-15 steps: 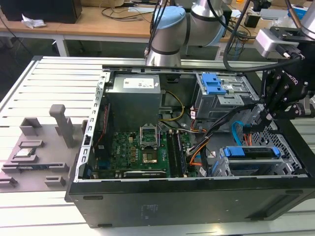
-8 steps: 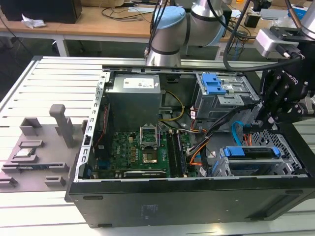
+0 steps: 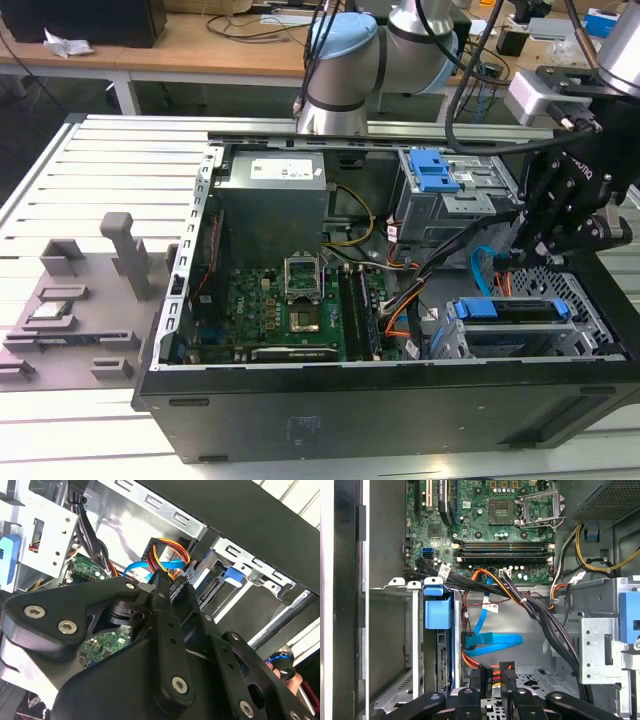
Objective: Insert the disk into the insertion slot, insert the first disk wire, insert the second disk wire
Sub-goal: 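Insert the first disk wire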
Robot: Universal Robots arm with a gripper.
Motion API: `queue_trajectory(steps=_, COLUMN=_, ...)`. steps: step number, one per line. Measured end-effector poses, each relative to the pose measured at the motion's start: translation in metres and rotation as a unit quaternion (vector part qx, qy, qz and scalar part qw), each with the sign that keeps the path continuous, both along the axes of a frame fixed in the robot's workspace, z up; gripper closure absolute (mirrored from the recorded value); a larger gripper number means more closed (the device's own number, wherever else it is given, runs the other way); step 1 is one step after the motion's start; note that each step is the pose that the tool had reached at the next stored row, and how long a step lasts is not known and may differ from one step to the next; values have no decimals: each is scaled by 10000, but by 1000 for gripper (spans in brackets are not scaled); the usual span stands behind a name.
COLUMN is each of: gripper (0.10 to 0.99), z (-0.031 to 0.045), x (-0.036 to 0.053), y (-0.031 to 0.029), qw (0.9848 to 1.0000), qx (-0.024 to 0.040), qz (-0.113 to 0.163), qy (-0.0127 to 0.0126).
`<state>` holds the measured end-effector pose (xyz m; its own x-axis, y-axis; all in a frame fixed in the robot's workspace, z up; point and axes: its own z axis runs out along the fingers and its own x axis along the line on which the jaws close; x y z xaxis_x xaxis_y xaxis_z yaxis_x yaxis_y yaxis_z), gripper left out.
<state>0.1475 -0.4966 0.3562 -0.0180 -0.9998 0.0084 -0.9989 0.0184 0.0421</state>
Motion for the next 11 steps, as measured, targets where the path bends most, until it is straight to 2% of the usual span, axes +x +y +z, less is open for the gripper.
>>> queue_trajectory(steps=8, gripper=784, z=-17, x=-1, y=-1, qw=10000, qx=-14, qz=-1, qy=0)
queue_trajectory(steps=9, gripper=796, z=-16, x=-1, y=0, qw=10000, qx=-14, qz=-1, qy=0)
queue_trajectory(steps=10, gripper=867, z=-17, x=-1, y=-1, qw=10000, qx=-14, qz=0, qy=0)
queue_trajectory(steps=11, gripper=867, z=-17, x=-1, y=0, qw=10000, qx=-14, qz=0, qy=0)
